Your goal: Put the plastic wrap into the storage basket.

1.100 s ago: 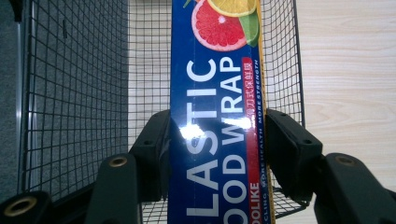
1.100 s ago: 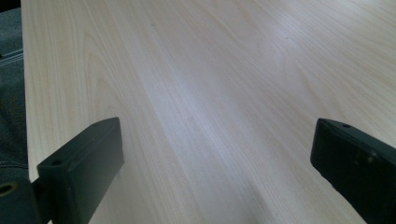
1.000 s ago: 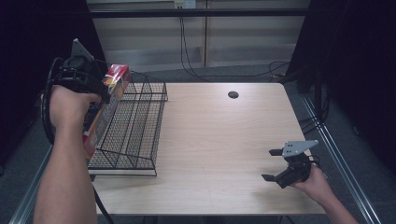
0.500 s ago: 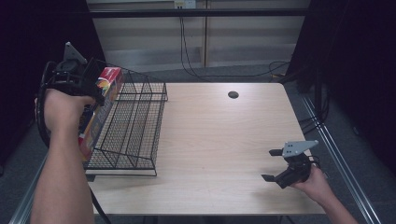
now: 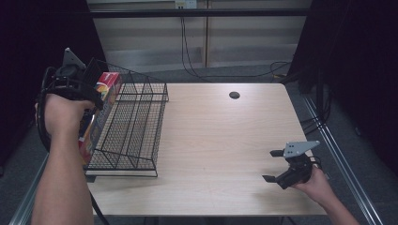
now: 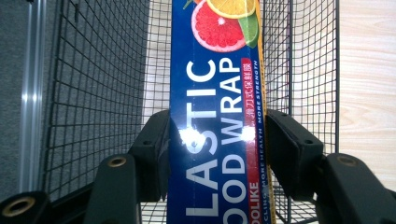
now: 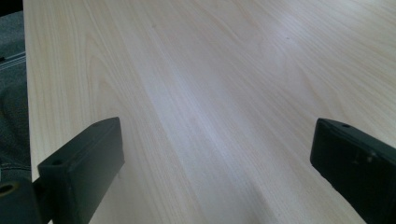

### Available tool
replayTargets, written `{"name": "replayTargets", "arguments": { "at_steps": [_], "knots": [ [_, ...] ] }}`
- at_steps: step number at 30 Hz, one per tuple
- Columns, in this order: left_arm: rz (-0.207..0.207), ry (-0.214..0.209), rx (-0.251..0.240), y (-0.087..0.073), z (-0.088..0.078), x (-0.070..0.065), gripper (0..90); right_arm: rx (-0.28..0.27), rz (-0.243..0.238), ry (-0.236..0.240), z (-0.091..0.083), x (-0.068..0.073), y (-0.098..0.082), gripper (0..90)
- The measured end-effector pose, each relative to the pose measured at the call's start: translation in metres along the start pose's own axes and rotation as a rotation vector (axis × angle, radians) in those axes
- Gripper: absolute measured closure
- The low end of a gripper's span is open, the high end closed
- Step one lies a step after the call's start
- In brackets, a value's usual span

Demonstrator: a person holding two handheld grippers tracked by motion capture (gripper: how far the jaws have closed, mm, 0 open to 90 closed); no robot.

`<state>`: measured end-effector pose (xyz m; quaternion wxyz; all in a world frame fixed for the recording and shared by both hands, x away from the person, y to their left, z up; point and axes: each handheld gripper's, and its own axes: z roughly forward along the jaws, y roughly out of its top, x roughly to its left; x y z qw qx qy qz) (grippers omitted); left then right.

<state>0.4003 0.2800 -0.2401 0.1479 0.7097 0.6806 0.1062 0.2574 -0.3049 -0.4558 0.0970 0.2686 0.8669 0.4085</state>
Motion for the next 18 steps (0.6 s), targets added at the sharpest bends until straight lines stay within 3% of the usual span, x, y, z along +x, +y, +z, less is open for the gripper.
{"name": "replayTargets", "arguments": {
  "at_steps": [5, 8, 11, 12, 18],
  "knots": [
    [-0.002, 0.011, 0.012, 0.000, 0.004, -0.001, 44.7, 0.001, -0.002, 0.003, 0.000, 0.000, 0.000, 2.6],
    [-0.011, -0.002, 0.011, -0.001, 0.007, 0.000, 44.6, 0.000, -0.001, 0.000, 0.000, 0.000, 0.000, 2.6],
    [0.002, 0.013, 0.018, -0.001, 0.010, -0.002, 44.3, -0.001, -0.001, -0.002, 0.000, 0.000, 0.000, 2.6],
    [-0.015, 0.004, 0.023, -0.001, 0.011, -0.003, 44.3, -0.001, -0.001, -0.001, 0.000, 0.000, 0.000, 2.6],
    [-0.021, 0.007, 0.028, -0.001, 0.016, -0.003, 43.8, 0.001, -0.002, 0.004, 0.001, 0.000, 0.000, 2.6]
  ]
}}
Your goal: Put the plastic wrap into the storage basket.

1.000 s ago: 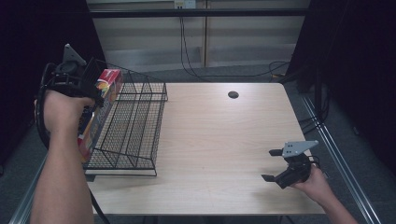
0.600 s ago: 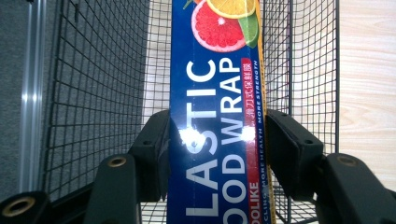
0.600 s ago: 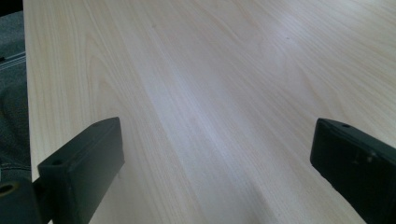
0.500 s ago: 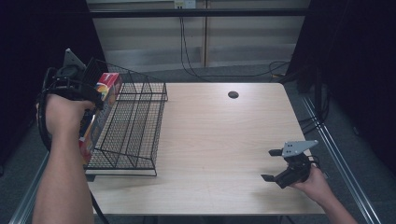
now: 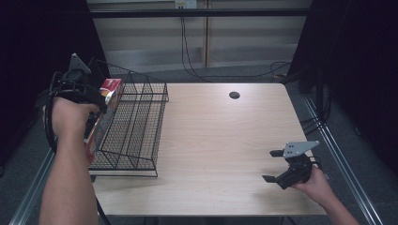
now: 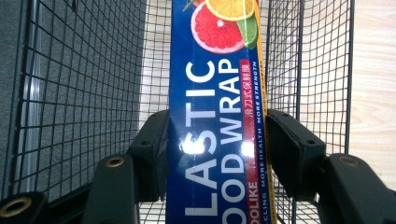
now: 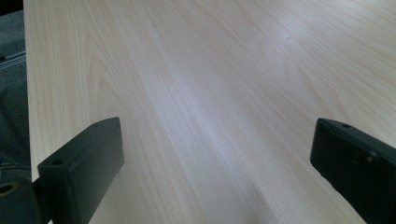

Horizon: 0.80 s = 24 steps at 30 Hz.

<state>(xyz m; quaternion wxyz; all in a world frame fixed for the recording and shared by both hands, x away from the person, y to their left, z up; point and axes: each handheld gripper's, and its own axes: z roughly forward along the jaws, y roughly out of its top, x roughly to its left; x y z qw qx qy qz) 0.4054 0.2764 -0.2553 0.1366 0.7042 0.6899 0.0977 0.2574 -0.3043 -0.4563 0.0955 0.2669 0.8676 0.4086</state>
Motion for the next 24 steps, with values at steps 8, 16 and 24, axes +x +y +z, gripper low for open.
{"name": "replayTargets", "arguments": {
  "at_steps": [8, 16, 24],
  "knots": [
    [-0.006, 0.003, 0.015, -0.002, 0.009, 0.005, 42.9, 0.003, -0.001, 0.002, 0.001, 0.000, 0.000, 2.5],
    [0.006, -0.017, -0.035, -0.001, 0.003, 0.007, 42.6, 0.010, -0.001, 0.004, 0.001, 0.000, 0.000, 2.5],
    [0.037, -0.047, -0.060, 0.001, -0.006, -0.005, 37.2, 0.008, -0.002, 0.006, 0.001, 0.001, 0.000, 2.5]
  ]
}}
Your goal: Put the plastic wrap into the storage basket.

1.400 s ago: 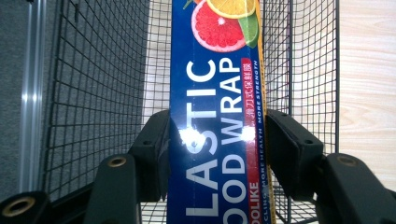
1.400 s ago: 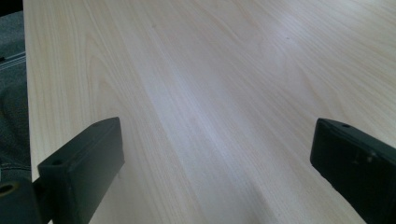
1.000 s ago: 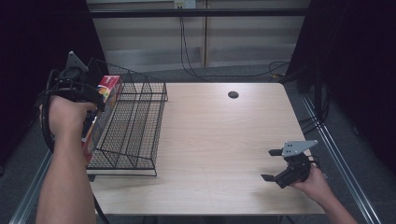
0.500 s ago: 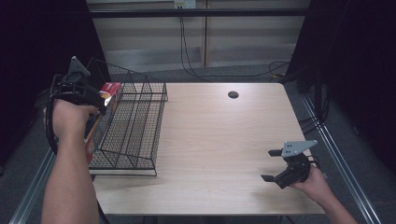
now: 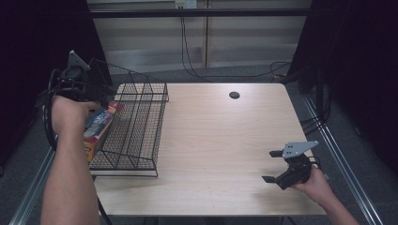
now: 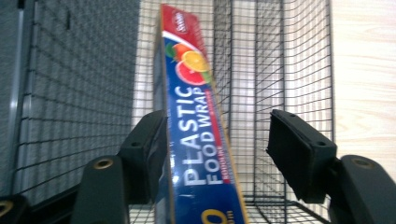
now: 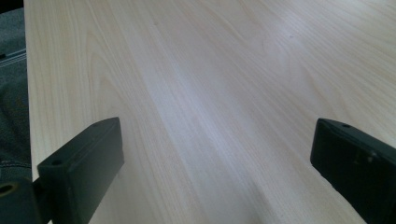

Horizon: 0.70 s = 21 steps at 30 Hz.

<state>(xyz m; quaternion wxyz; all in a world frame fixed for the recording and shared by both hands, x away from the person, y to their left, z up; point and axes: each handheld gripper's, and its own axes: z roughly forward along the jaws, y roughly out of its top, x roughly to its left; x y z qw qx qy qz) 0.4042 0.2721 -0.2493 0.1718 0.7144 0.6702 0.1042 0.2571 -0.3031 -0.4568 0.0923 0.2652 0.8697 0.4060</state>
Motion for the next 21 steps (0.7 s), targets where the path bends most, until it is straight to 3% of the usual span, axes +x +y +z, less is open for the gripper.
{"name": "replayTargets", "arguments": {
  "at_steps": [7, 12, 21],
  "knots": [
    [0.037, -0.066, -0.045, 0.004, -0.001, -0.018, 30.0, -0.005, 0.002, -0.007, -0.001, -0.001, 0.000, 2.5],
    [0.109, -0.089, -0.060, 0.006, 0.001, -0.038, 25.9, -0.003, -0.001, -0.003, -0.001, -0.001, 0.000, 2.7],
    [0.179, -0.138, -0.090, 0.008, 0.003, -0.066, 20.8, -0.010, -0.002, -0.011, -0.003, -0.001, 0.000, 2.7]
  ]
}}
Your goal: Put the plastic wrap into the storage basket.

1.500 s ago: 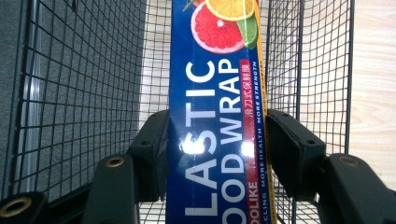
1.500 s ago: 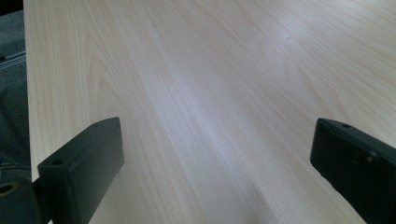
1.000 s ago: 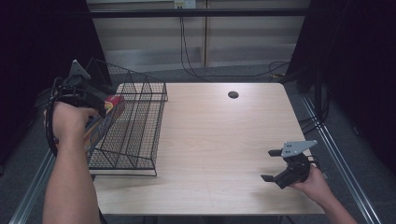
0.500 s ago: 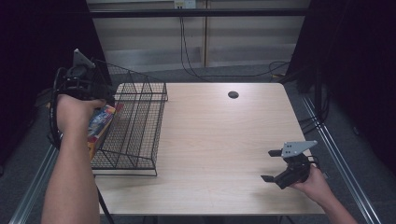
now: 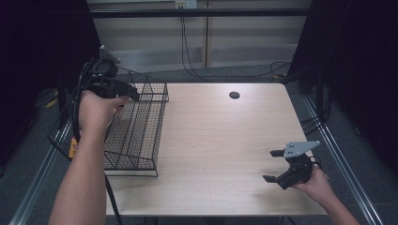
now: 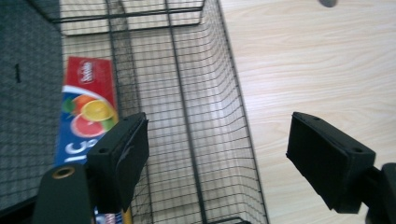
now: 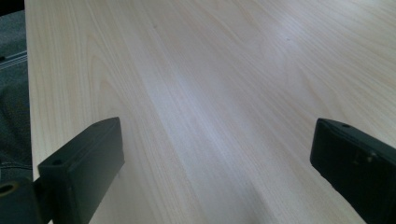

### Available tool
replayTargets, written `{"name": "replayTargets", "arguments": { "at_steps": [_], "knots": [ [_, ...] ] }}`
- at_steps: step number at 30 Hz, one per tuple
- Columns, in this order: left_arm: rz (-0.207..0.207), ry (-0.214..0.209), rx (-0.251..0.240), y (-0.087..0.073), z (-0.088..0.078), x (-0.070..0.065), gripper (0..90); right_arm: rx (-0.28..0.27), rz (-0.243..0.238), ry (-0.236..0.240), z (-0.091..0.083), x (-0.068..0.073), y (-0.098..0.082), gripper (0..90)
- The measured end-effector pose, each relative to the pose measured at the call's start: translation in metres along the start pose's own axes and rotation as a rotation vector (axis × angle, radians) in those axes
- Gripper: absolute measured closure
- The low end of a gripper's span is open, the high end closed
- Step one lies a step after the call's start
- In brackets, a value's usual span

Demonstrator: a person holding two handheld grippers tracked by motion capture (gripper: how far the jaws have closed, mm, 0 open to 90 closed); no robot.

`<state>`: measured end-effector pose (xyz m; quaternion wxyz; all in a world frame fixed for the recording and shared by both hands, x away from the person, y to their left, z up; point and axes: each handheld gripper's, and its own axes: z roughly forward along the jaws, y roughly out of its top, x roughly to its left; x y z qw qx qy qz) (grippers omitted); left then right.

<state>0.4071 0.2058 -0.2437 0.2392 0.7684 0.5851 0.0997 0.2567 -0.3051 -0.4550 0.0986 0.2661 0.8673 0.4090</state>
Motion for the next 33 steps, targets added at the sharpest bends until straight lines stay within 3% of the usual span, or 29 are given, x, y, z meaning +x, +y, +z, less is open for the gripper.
{"name": "replayTargets", "arguments": {
  "at_steps": [12, 14, 24, 33],
  "knots": [
    [0.064, -0.064, -0.039, 0.001, 0.015, -0.031, 17.9, 0.001, -0.004, -0.003, 0.000, 0.001, 0.000, 2.7],
    [0.093, -0.066, -0.026, 0.000, 0.019, -0.035, 17.8, 0.001, -0.004, -0.002, 0.000, 0.001, 0.000, 2.8],
    [0.141, -0.089, -0.025, -0.003, 0.039, -0.056, 17.1, 0.003, -0.005, -0.001, 0.000, 0.001, 0.000, 2.8],
    [0.175, -0.140, -0.037, -0.004, 0.046, -0.073, 15.7, 0.007, -0.005, 0.004, 0.002, 0.001, -0.001, 2.4]
  ]
}}
